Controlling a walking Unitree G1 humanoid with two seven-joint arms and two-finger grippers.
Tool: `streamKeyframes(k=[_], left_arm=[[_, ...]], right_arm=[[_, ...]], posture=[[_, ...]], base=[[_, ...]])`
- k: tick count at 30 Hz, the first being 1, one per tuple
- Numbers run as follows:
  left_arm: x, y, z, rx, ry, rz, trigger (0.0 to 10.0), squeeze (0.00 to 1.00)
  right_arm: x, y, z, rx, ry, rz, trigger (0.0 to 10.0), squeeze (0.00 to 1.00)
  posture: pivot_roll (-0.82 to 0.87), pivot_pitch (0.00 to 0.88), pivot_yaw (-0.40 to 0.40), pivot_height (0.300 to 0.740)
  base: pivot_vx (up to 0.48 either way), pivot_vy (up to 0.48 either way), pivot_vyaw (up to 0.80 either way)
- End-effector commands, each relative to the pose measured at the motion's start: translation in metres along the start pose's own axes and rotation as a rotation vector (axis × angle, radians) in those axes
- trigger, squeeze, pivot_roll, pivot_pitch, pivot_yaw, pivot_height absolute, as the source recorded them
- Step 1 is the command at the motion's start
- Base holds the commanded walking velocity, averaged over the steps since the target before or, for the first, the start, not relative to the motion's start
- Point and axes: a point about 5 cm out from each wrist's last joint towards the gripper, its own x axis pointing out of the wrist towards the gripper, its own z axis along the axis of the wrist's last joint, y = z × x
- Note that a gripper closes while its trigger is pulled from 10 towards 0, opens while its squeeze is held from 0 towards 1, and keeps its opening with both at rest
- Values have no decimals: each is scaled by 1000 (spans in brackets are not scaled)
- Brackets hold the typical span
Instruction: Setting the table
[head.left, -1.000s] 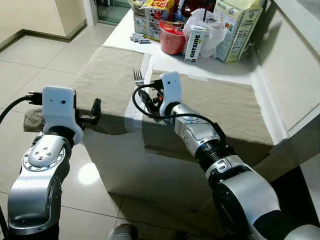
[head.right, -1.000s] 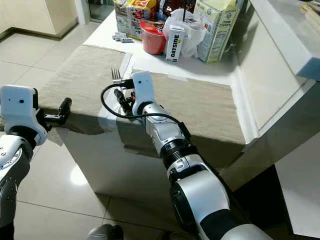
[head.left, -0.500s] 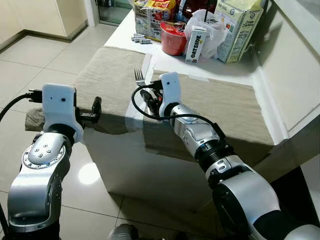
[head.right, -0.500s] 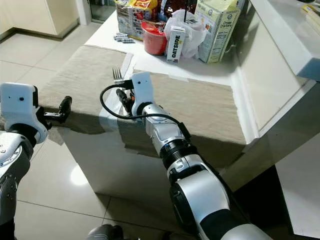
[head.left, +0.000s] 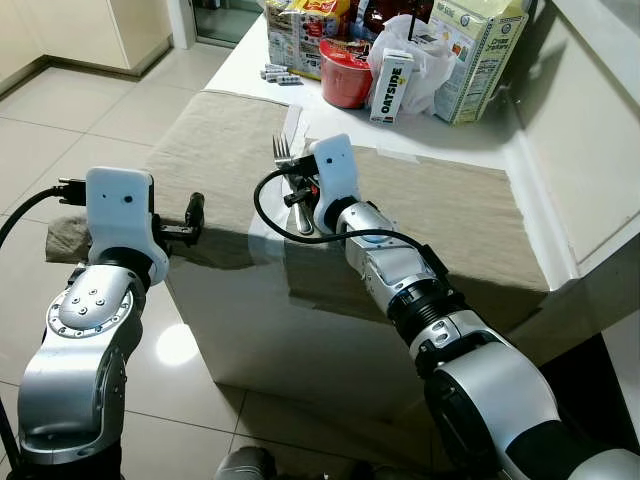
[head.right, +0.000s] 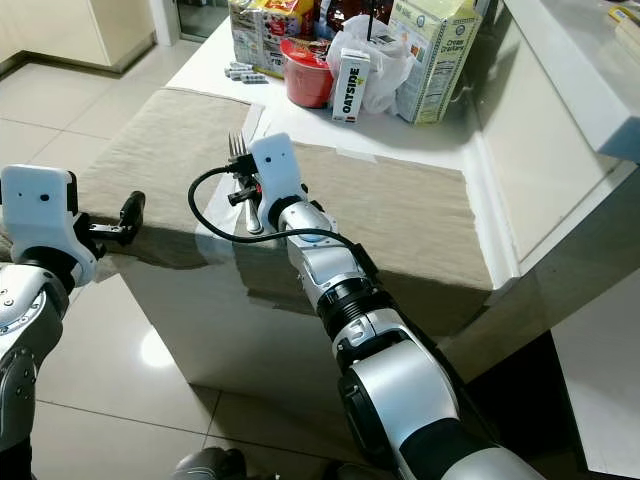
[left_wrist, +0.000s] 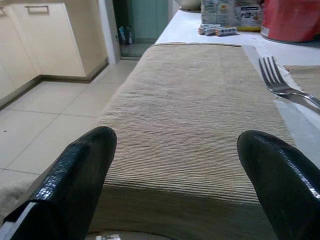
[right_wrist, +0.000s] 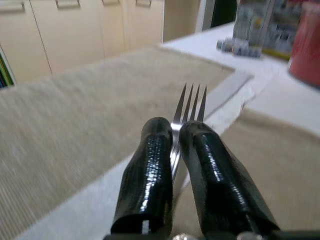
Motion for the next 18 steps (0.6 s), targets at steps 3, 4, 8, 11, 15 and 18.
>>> streamKeyframes(k=[3,4,8,11,15,18], left_arm=[[0,-4,4,-4,-20,-10,10000,0],[0,-4,4,-4,-21,-10,10000,0],[0,-5,4,-1,-24,-12,10000,0],[0,-5,2,23,-22,0,10000,0],[-1,-1,-1,-11,-24,34,10000,0],[0,-1,-3,-22,-22,29,10000,0]], right_arm=[[6,40,14,43,-107,79,0,0],[6,41,16,38,-118,84,0,0],[9,40,25,55,-138,47,10000,0],[11,38,28,85,-129,24,10000,0],[12,32,28,113,-125,2,10000,0],[9,27,27,108,-133,-13,10000,0]], posture=[[214,107,-92,740],[214,107,-92,740],[212,107,-95,740],[212,107,-95,740],[211,105,-95,740],[211,105,-95,740]], base=[[0,0,0],[0,0,0],[0,0,0],[0,0,0],[0,0,0],[0,463,0]])
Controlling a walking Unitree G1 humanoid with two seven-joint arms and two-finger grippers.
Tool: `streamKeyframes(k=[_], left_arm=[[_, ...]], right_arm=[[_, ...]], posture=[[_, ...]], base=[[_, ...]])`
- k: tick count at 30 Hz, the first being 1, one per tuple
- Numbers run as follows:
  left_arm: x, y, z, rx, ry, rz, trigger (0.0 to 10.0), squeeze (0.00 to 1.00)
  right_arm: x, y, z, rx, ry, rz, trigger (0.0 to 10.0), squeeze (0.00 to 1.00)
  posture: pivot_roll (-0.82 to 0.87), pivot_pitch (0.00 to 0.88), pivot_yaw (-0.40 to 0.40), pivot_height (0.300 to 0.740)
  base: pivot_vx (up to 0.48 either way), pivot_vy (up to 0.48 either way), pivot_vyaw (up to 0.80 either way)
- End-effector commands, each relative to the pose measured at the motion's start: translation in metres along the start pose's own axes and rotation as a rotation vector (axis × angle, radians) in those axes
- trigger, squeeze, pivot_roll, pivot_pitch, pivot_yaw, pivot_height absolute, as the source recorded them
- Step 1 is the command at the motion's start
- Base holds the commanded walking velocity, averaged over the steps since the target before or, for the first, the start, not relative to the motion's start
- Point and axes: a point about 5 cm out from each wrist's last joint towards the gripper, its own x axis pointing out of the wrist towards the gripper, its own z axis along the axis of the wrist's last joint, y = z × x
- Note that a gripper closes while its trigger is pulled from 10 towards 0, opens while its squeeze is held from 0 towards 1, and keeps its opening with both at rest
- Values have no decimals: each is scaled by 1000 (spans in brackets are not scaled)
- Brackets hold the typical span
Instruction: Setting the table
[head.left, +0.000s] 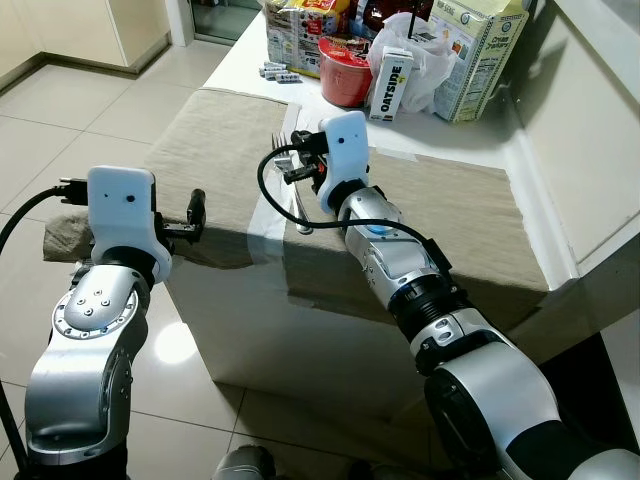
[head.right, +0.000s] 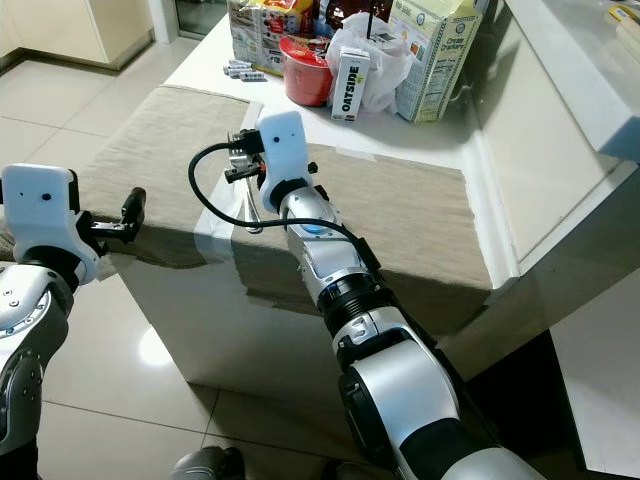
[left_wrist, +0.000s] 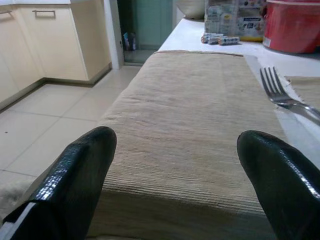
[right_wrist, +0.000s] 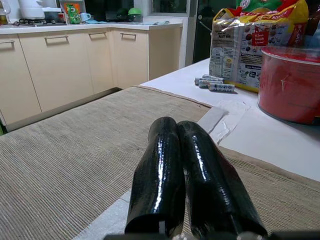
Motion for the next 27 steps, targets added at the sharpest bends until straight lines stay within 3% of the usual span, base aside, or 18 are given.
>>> streamKeyframes(k=[1,27], left_arm=[[0,1,-4,7,15,3,10000,0],[0,1,-4,7,15,3,10000,0]], right_arm=[[7,34,7,64,-37,58,10000,0],[7,34,7,64,-37,58,10000,0]], posture=[[211,105,-95,740],[211,105,-95,740]], base=[[0,465,0],[0,465,0]])
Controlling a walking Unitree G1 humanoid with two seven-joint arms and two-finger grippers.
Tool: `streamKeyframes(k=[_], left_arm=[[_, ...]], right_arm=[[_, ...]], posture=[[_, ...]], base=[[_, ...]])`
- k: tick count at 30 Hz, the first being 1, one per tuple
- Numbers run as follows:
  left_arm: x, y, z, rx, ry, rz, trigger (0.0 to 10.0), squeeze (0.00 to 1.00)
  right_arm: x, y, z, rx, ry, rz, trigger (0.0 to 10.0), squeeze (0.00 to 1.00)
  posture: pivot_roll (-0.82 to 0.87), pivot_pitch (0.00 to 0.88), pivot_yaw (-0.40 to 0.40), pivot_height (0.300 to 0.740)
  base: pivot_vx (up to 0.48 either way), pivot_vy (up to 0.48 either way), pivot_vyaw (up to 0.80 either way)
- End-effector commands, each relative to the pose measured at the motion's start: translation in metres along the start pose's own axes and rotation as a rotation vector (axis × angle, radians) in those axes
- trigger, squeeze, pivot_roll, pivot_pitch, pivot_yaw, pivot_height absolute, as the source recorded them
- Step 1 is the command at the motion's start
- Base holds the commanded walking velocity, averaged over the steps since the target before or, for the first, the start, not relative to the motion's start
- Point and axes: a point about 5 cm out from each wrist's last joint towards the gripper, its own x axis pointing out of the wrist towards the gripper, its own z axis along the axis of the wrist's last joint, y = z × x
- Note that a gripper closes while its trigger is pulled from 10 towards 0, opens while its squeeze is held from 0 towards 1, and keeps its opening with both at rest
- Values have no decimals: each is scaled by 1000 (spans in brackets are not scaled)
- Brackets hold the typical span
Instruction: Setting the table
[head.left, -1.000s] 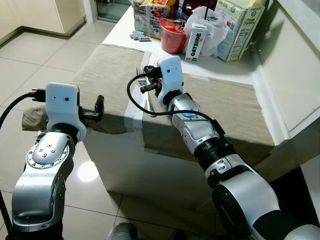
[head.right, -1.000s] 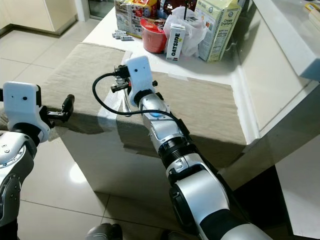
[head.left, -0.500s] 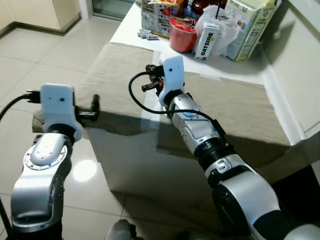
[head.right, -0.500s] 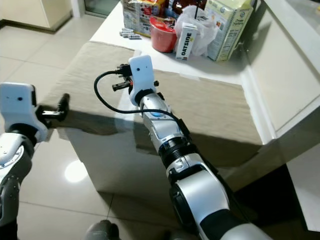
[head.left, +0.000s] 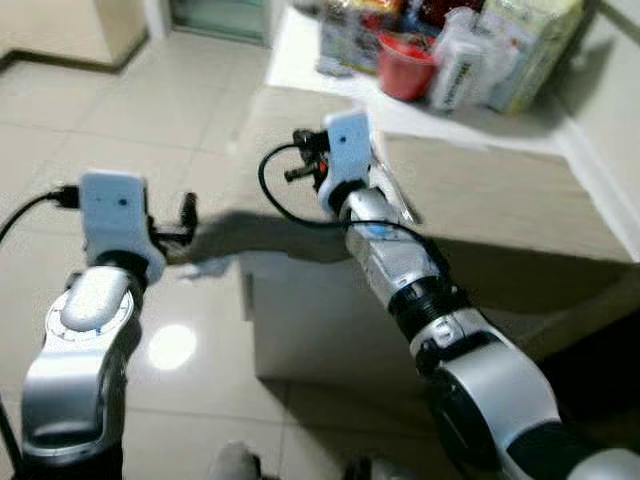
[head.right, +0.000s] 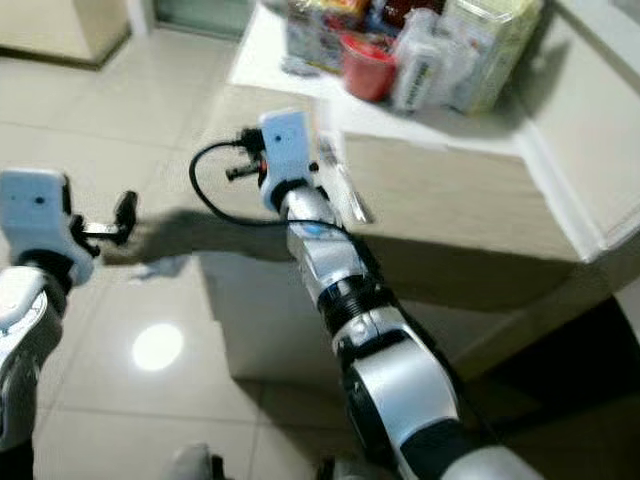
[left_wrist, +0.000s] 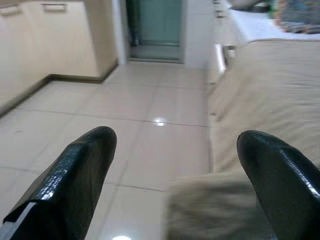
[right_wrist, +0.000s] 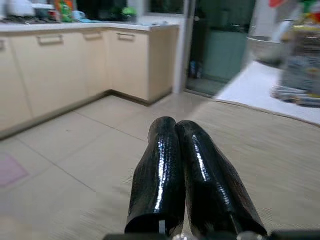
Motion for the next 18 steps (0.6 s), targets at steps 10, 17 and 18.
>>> streamKeyframes(k=[10,17,18], left_arm=[[4,-14,3,79,-29,-87,10000,0],[4,-16,5,68,-44,-95,10000,0],[4,-16,4,54,-40,-89,10000,0]], right_arm=[[1,32,-1,-3,-33,19,10000,0],[0,34,-1,-15,-38,40,10000,0],[0,34,-2,-10,-36,38,10000,0]], posture=[[193,92,-68,727],[197,95,-71,727],[197,96,-71,727]], base=[[0,232,0],[0,0,0],[0,0,0]])
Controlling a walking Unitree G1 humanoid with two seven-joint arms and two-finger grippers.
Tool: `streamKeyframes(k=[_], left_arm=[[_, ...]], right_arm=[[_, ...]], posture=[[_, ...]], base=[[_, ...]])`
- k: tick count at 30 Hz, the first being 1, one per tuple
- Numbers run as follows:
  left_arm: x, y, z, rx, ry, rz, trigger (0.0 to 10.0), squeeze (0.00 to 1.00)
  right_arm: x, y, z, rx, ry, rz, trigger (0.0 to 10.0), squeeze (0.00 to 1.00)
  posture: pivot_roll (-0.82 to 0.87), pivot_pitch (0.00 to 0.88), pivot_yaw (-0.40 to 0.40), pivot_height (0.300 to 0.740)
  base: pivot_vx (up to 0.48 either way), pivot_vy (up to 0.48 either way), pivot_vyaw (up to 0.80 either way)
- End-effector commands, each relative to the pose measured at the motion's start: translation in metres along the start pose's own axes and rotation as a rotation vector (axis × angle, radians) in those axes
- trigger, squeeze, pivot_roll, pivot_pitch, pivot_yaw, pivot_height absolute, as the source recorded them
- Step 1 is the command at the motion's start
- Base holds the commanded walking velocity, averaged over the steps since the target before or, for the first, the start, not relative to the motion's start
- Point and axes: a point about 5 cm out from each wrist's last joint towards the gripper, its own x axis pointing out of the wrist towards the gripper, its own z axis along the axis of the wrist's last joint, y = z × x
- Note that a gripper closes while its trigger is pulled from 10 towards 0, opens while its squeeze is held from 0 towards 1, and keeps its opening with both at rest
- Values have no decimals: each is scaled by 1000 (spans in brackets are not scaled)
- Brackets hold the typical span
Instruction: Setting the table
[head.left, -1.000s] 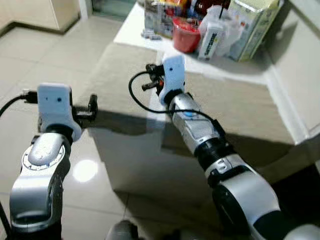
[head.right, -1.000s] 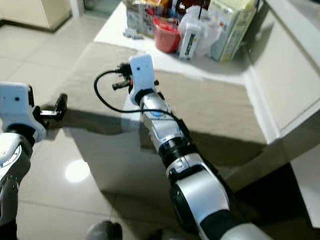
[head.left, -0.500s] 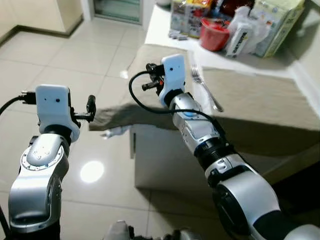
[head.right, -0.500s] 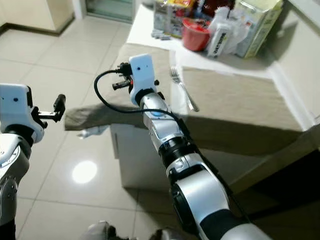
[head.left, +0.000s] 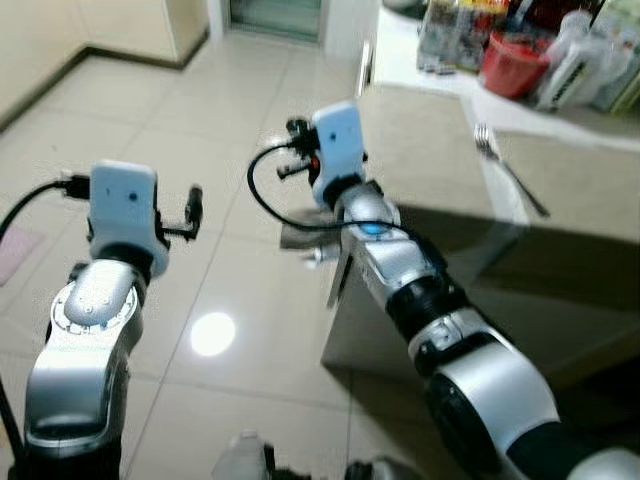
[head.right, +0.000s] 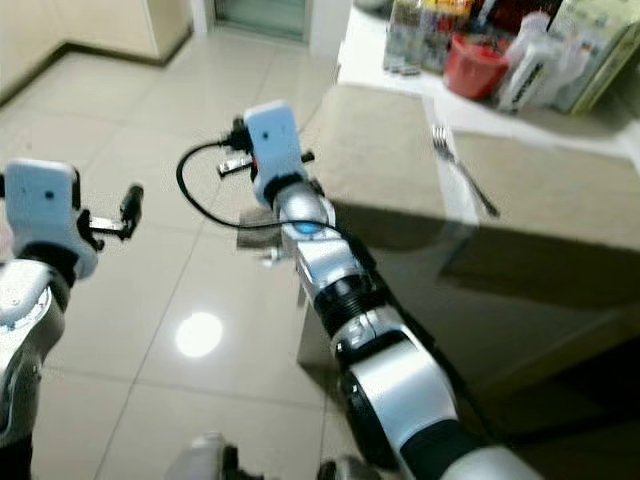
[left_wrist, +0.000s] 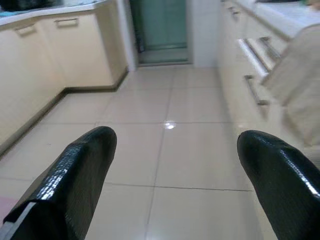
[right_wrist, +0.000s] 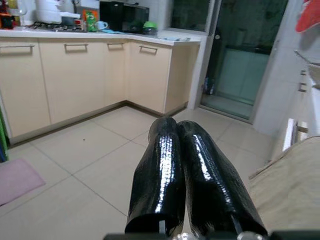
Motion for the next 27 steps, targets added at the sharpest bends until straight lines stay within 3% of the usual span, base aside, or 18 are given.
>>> streamKeyframes(k=[1,3,4,6,11,16,27], left_arm=[[-1,-4,0,-16,-6,-18,10000,0],[0,-2,-1,-64,-7,0,10000,0],[1,1,-1,-152,-7,24,10000,0],[2,3,0,-217,-9,36,10000,0],[2,3,-2,-172,-11,32,10000,0],[2,-1,-2,-137,-17,9,10000,0],[4,-3,1,-149,-34,-13,10000,0]], right_arm=[[-1,28,-6,86,15,39,10000,0],[-1,28,-6,89,16,38,10000,0],[-1,28,-7,109,24,34,10000,0],[-1,28,-7,106,26,33,10000,0],[-2,28,-7,97,8,39,10000,0],[-2,27,-5,92,3,44,10000,0],[-3,28,-6,111,-1,53,10000,0]], posture=[[197,96,-71,727],[199,95,-71,727],[199,96,-69,727],[199,96,-70,727],[197,96,-70,727],[188,97,-69,727],[187,92,-66,727]], base=[[0,0,0],[0,0,0],[0,0,0],[0,0,0],[0,0,0],[0,0,-587],[0,0,-551]])
